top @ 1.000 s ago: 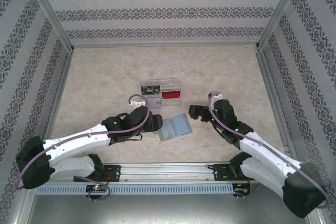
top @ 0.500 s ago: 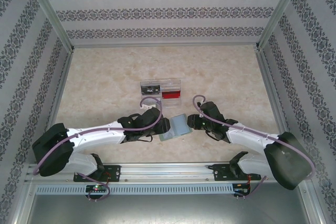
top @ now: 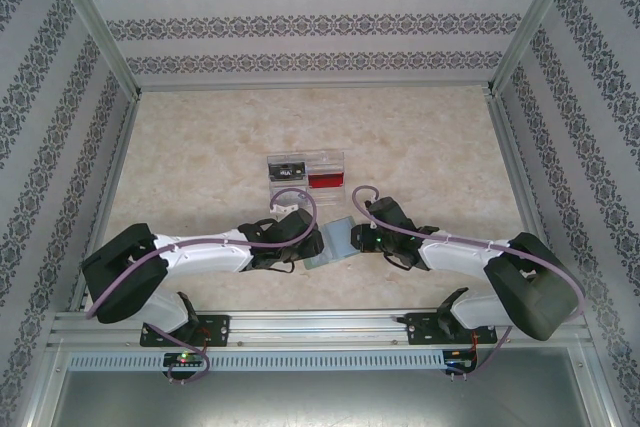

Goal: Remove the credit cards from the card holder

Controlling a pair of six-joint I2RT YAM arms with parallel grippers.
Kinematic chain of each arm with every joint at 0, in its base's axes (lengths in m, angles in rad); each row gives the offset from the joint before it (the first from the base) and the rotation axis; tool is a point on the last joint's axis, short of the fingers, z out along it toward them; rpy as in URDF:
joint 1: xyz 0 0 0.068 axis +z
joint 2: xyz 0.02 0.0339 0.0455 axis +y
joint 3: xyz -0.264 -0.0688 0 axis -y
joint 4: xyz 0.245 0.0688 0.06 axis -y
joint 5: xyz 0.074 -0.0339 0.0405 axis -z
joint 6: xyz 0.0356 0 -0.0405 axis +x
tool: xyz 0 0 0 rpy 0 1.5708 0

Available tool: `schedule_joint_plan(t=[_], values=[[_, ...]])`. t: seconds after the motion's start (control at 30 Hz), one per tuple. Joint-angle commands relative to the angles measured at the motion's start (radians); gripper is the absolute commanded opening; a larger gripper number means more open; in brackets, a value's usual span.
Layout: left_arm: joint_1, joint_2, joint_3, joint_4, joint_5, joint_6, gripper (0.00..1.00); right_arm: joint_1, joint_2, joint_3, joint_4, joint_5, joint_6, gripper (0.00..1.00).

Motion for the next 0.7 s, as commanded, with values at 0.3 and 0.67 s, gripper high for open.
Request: schedule_joint_plan(t=[0.3,0.67], values=[[-0.012,0.068,0.035,-0.020,-0.011,-0.025,0.50,0.029,0.008,-0.002,-0.005,-0.043,0.020,0.23],[-0.012,0.100,0.052,0.032,0.032,-0.002,0.49,0.029,0.008,0.000,-0.008,-0.044,0.021,0.24]])
